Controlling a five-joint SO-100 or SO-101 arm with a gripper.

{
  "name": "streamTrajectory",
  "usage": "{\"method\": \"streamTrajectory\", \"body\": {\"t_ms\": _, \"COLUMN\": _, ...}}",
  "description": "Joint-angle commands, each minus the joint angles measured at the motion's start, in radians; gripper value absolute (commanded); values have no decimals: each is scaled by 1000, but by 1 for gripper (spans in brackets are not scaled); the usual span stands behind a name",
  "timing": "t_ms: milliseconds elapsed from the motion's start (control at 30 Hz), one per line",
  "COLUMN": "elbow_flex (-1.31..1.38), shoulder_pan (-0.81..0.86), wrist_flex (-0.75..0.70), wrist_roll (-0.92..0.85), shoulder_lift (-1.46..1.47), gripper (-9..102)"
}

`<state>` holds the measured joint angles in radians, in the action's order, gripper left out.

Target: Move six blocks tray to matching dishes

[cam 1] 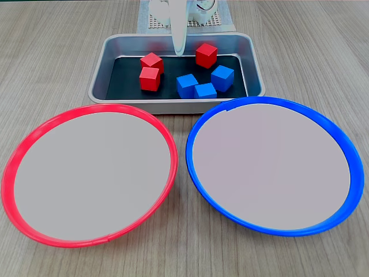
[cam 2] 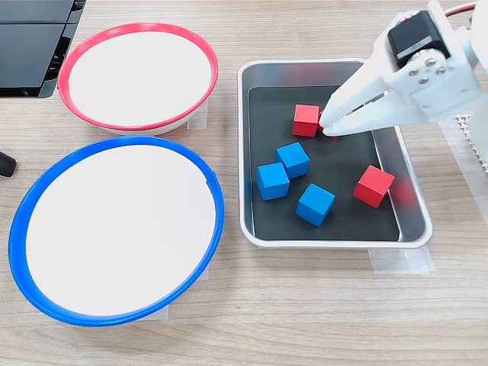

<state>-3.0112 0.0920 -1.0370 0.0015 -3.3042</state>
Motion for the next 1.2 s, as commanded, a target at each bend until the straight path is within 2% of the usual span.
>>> {"method": "streamTrajectory", "body": {"t_ms": 0, "elbow_flex": 2, "shoulder_pan": 6, "wrist_flex": 0, "wrist_roll": 8, "shoulder_lift": -23, "gripper": 0}}
{"method": "streamTrajectory", "body": {"t_ms": 833, "elbow_flex": 2, "shoulder_pan": 6, "wrist_flex": 0, "wrist_roll": 8, "shoulder_lift": -23, "gripper": 0}}
{"method": "streamTrajectory", "body": {"t_ms": 1167, "elbow_flex": 2, "shoulder_pan": -74, "wrist_flex": 0, "wrist_roll": -87, "shoulder_lift": -25, "gripper": 0}}
